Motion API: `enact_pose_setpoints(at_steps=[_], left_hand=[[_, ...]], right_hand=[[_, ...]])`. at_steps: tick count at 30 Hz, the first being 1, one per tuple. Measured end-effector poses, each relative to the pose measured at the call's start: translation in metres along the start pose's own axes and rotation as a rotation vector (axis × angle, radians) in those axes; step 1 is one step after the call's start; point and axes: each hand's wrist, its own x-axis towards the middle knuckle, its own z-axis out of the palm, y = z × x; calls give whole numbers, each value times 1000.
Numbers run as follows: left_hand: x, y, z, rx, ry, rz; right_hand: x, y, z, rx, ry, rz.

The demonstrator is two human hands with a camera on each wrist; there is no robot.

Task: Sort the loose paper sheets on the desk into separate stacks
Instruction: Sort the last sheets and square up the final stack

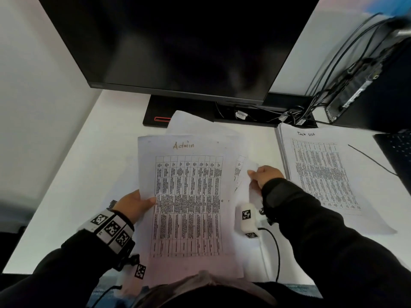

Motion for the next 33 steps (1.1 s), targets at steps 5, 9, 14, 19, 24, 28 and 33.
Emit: enact_pose_setpoints(at_steps=[5,9,14,19,24,28,33], left_hand=[[-6,13,-14,76,167,50],[-3,18,-40,109,253,66],[-1,26,-43,76,189,80],[2,31,-10,87,63,82],[8,27,-1,164,138,39],[6,27,-6,220,151,-11],[2,32,16,242,56,22]], right_hand=[[13,5,-17,162,103,-9],[8,-1,-39,197,108,-68],[-2,-12,-44,207,-10,-103],[-13,-26,-23,310,-29,-89],[-9,-9,-5,123,-38,28],[-18,6,2,64,-103,85],[-29,11,15,78,-105,31]])
